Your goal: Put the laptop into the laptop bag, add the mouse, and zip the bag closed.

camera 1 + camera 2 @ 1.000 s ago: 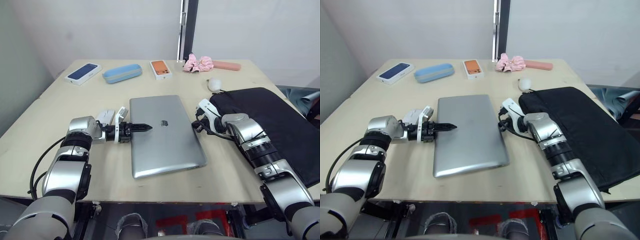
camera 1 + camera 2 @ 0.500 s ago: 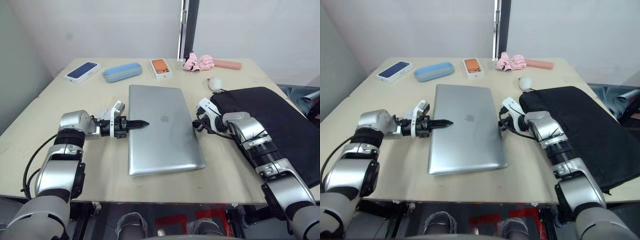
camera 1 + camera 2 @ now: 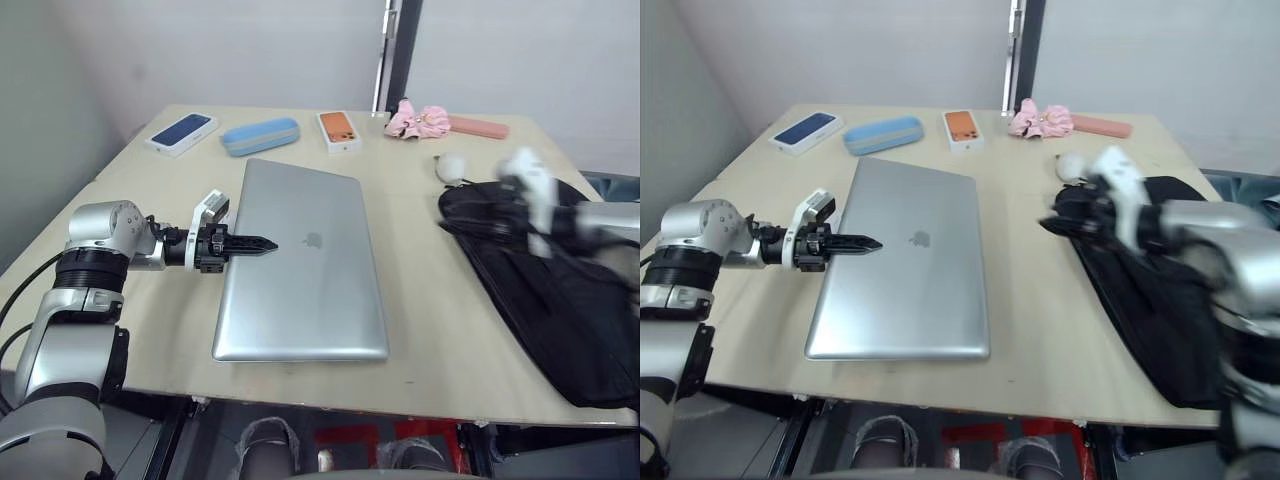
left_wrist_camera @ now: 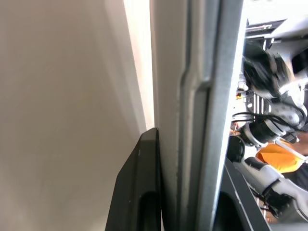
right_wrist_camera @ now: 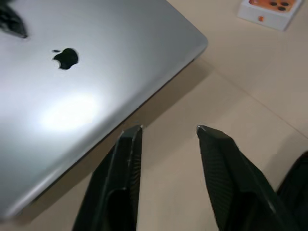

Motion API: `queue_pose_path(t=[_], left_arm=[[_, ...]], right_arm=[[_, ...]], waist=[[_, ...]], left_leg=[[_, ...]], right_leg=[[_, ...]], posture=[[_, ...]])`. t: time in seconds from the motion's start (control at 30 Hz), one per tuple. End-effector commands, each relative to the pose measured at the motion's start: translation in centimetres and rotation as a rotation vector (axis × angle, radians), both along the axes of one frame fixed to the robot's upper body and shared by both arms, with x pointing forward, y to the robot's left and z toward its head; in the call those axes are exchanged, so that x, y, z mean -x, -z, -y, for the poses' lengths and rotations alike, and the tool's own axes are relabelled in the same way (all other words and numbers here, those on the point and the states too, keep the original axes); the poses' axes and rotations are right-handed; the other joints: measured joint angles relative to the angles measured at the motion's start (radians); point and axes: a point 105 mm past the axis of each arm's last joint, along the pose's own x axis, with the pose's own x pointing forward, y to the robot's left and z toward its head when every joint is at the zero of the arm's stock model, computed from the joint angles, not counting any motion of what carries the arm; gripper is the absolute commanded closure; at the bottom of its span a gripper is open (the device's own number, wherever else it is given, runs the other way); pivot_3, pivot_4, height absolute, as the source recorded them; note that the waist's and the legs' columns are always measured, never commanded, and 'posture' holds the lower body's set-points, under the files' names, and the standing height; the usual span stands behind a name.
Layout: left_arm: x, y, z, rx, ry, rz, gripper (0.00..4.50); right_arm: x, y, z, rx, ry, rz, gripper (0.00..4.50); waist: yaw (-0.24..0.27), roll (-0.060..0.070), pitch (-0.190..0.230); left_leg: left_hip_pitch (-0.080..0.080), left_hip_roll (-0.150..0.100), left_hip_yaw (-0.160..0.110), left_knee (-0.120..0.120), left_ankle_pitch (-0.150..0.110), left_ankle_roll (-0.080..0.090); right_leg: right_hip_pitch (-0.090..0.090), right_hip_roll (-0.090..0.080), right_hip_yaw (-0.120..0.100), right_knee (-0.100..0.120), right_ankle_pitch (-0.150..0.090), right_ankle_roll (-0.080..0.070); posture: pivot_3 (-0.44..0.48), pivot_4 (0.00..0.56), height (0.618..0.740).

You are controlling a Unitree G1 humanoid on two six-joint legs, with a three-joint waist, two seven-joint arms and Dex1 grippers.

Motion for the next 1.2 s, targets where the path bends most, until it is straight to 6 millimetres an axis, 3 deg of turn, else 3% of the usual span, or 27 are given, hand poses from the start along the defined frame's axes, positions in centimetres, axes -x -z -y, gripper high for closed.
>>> queue_pose_path(t=[0.03, 0.13, 0.27, 0.5, 0.7, 1.07, 1.2], left_arm=[[0.5, -3.4, 1.2, 0.158, 0.082, 0.095, 4.19], [0.5, -3.5, 1.6, 0.184, 0.092, 0.092, 4.19], [0.5, -3.3, 2.0, 0.183, 0.104, 0.083, 4.19], [-0.7, -3.8, 2.7, 0.225, 0.065, 0.097, 4.19], [-0.4, -3.2, 3.7, 0.225, 0.087, 0.106, 4.19], [-0.5, -2.5, 4.0, 0.202, 0.062, 0.128, 4.19], [-0.6, -2.8, 4.1, 0.212, 0.056, 0.130, 4.19]], right_arm=[[3.4, -1.5, 1.2, 0.025, 0.015, 0.029, 1.02], [5.2, -1.0, 2.5, 0.044, 0.061, 0.000, 0.02], [5.2, -0.5, 3.3, 0.056, 0.113, -0.008, 0.02], [-0.8, 2.8, 4.9, 0.046, 0.373, -0.015, 0.02], [-5.2, 7.8, 6.4, 0.086, 0.532, -0.066, 0.02], [-6.7, 11.5, 7.3, 0.202, 0.536, -0.081, 0.02], [-6.9, 11.9, 7.5, 0.214, 0.538, -0.069, 0.02]], waist=[[0.002, 0.000, 0.000], [0.008, 0.000, 0.000], [-0.005, 0.000, 0.000], [-0.014, 0.000, 0.000], [-0.018, 0.000, 0.000], [-0.019, 0.000, 0.000], [-0.019, 0.000, 0.000]], left_leg=[[0.001, 0.000, 0.000, 0.001, -0.003, -0.002], [0.000, 0.000, -0.002, 0.007, -0.005, 0.000], [0.001, 0.000, -0.002, 0.015, -0.005, 0.001], [0.007, 0.000, 0.000, 0.019, -0.003, 0.001], [0.004, -0.001, 0.000, 0.018, -0.002, 0.000], [0.001, -0.002, -0.002, 0.016, -0.001, -0.003], [0.001, -0.002, -0.003, 0.017, -0.002, 0.001]], right_leg=[[0.000, 0.000, 0.000, 0.001, 0.000, 0.000], [0.001, -0.001, 0.000, 0.005, 0.000, 0.000], [0.001, -0.001, 0.003, 0.013, 0.000, 0.000], [0.001, -0.001, 0.009, 0.021, 0.002, 0.003], [-0.001, -0.001, 0.009, 0.019, 0.002, 0.004], [-0.001, -0.001, 0.005, 0.016, 0.002, 0.004], [0.000, -0.001, 0.005, 0.017, 0.002, 0.004]], posture=[[0.000, 0.150, 0.740], [0.000, 0.150, 0.740], [0.000, 0.150, 0.740], [0.000, 0.150, 0.740], [0.000, 0.150, 0.740], [0.000, 0.150, 0.740], [0.000, 0.150, 0.740]])
